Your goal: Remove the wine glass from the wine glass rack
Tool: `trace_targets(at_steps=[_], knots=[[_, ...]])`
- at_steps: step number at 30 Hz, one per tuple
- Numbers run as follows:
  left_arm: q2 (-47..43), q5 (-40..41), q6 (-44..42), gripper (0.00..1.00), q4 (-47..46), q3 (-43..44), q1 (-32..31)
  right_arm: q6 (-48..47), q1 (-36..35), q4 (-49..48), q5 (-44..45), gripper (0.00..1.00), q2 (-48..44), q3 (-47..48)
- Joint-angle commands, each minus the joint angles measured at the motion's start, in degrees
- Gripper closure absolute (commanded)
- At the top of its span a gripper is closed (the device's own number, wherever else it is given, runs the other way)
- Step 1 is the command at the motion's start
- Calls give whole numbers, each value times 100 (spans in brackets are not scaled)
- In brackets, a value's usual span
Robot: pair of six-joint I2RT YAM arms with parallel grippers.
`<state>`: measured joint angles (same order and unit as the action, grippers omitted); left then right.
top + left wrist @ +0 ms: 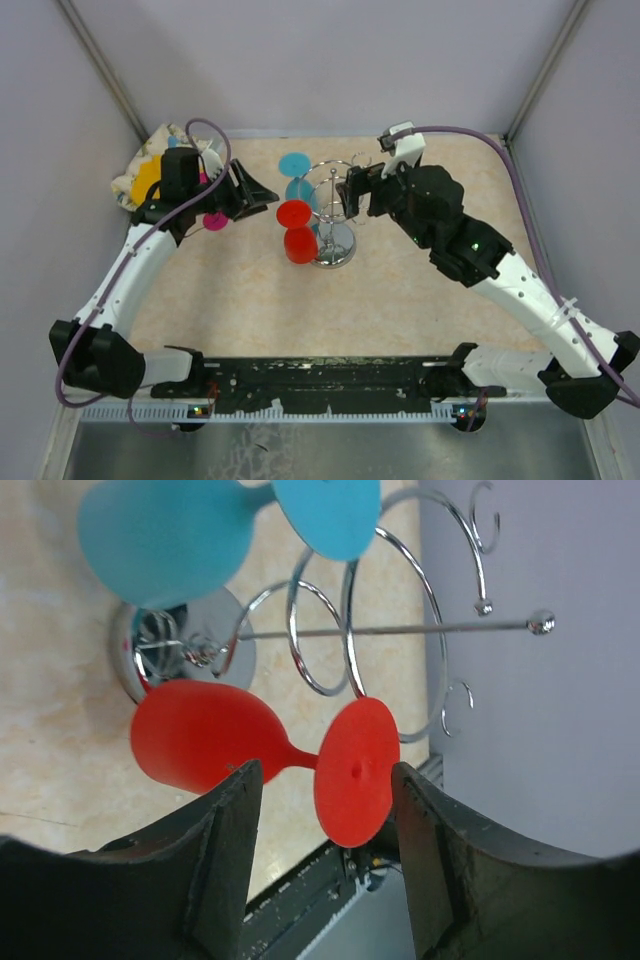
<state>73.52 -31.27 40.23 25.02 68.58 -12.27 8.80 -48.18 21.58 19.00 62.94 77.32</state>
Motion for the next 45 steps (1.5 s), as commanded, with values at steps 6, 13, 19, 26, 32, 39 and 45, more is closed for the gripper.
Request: trace_targets(at_steps=[6,13,19,26,32,39,45], knots=[[220,-693,378,39,-393,-105,-152,72,46,-361,68,8,-58,-41],[262,-853,558,41,-541,-175,-196,26,58,-421,155,7,-125,-123],[274,-1054,882,45,-897,-389,-299,34,137,-430,107,7,-141,-198],[172,-1015,1039,52,-1017,-415,-319,43,210,-418,103,6,-247,-283],[59,-836,993,53,-769,-156,-327,43,239,-418,67,6,-320,-355],[-23,-786,1026,53,-721,-38,-358,35,265,-473,63,6,-395,-452],[90,-891,1161,53,-915,-129,-560,35,300,-490,34,6,-390,-474]])
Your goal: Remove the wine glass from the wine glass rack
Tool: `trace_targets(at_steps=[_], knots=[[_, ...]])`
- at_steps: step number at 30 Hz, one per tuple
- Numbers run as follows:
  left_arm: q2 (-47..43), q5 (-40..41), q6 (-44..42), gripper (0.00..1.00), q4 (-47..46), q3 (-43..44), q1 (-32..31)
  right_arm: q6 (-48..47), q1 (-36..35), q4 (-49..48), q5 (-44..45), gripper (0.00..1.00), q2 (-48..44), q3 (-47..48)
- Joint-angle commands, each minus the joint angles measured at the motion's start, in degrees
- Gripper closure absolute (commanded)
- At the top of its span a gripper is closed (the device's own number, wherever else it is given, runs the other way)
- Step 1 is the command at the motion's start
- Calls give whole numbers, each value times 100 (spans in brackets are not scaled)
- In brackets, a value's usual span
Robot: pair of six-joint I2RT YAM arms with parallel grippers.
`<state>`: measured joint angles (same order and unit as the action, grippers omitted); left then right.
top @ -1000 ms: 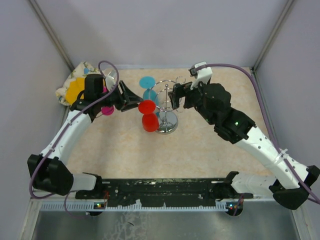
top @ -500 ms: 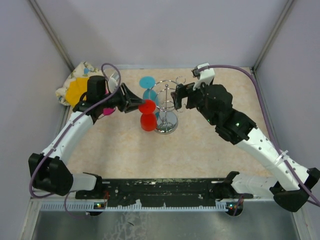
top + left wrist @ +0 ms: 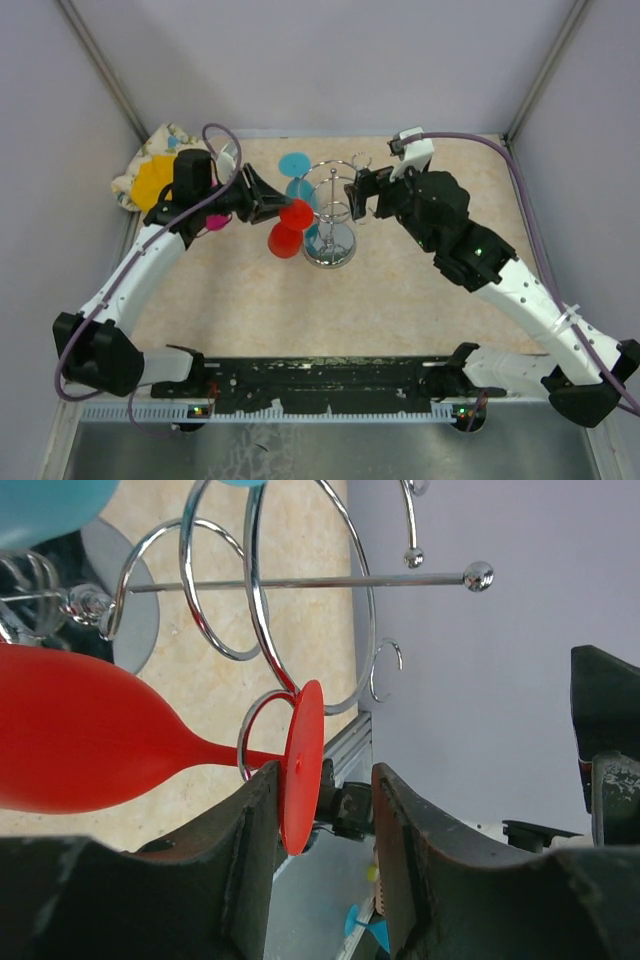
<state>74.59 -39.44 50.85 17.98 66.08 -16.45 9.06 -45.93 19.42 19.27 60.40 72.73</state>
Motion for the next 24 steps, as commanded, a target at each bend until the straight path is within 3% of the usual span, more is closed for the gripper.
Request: trace_targets(at_steps=[1,6,12,24], knots=[[20,-65,93,53,-213,115,-178,8,76,-280,13,6,-142,-21],[139,-83,69,55,-253,105,-258,-14,89,-268,64,6,-177,-13],[207,-126,17,82,-347,118,-262,-27,118,-255,94,6,-238,-47],[236,-223,26,100,-511,54,-271,-70,144,-268,78,6,-292,-114]])
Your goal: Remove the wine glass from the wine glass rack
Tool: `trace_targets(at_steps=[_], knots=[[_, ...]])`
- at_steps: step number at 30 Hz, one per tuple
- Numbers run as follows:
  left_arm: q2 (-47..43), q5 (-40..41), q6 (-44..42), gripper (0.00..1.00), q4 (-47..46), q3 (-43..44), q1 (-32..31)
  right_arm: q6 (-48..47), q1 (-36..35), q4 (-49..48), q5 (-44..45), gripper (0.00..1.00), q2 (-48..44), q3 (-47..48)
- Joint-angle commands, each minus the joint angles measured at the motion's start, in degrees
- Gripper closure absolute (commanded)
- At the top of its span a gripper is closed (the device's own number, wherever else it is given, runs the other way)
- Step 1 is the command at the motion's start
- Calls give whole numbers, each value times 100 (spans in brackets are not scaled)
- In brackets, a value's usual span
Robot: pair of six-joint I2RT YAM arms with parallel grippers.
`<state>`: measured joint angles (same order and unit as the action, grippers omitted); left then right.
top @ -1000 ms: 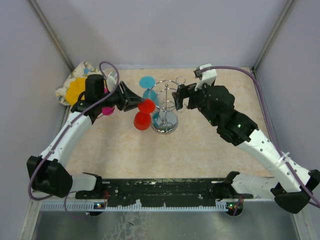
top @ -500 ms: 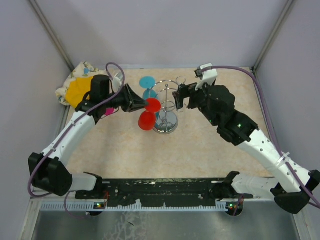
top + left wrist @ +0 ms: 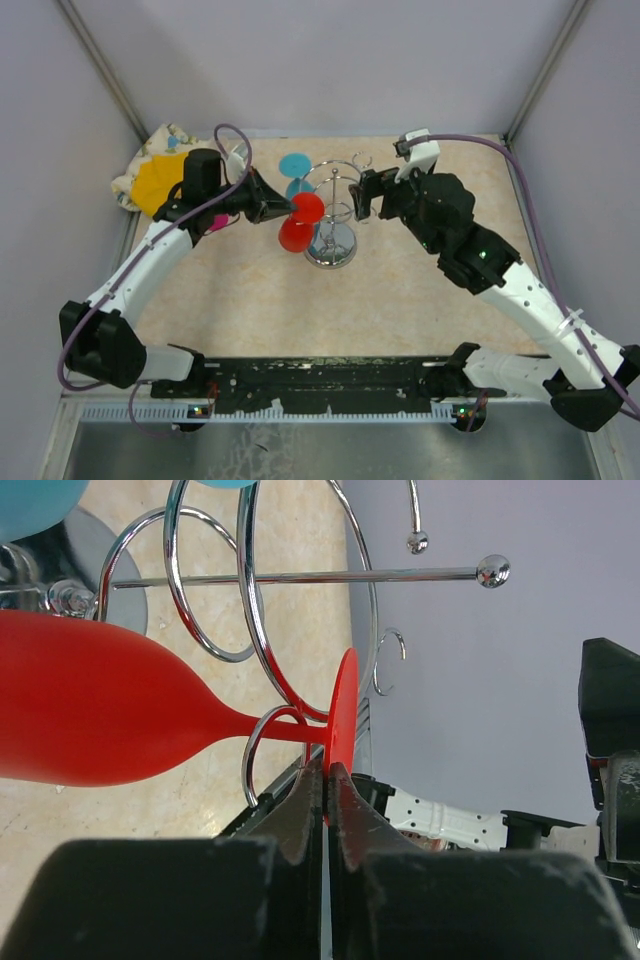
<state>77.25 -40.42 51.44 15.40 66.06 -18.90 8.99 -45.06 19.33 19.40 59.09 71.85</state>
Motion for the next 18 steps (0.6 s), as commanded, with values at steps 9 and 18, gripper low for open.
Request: trace_targets(at_steps=[9,18], knots=[[-249,79,-176,99,81,503,-10,-8,67,-270,40,6,-255,-99],[-721,282,-211,99,228,62,18,-3,67,-255,36,6,-312,-136]])
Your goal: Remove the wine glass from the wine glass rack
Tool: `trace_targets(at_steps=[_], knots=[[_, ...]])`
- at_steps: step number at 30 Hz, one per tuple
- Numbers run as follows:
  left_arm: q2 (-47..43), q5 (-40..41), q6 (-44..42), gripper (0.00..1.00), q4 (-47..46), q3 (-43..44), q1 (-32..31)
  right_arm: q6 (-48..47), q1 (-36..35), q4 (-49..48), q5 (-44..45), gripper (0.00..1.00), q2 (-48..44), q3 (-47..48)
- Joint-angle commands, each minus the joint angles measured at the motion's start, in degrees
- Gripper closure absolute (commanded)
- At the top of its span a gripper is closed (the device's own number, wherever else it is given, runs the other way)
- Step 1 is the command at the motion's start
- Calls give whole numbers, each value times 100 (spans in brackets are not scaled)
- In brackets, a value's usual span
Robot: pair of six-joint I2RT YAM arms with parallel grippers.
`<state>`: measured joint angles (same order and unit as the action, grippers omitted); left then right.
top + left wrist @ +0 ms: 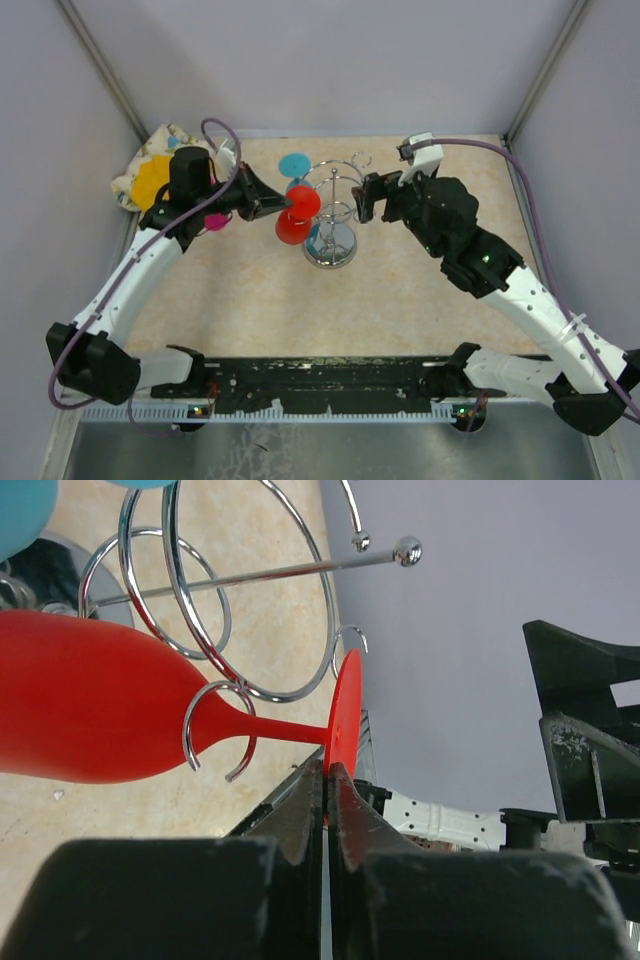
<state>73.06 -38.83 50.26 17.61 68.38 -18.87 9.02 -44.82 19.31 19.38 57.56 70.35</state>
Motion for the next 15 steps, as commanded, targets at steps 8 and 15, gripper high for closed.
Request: trace_targets(at_steps=[8,15], knots=[[-522,82,-44,98,-29,-583,24,80,48,-261,-55,6,-134,14],[-771,148,-140,98,190,-656,24,271,43,-246,-214,8,-82,27]])
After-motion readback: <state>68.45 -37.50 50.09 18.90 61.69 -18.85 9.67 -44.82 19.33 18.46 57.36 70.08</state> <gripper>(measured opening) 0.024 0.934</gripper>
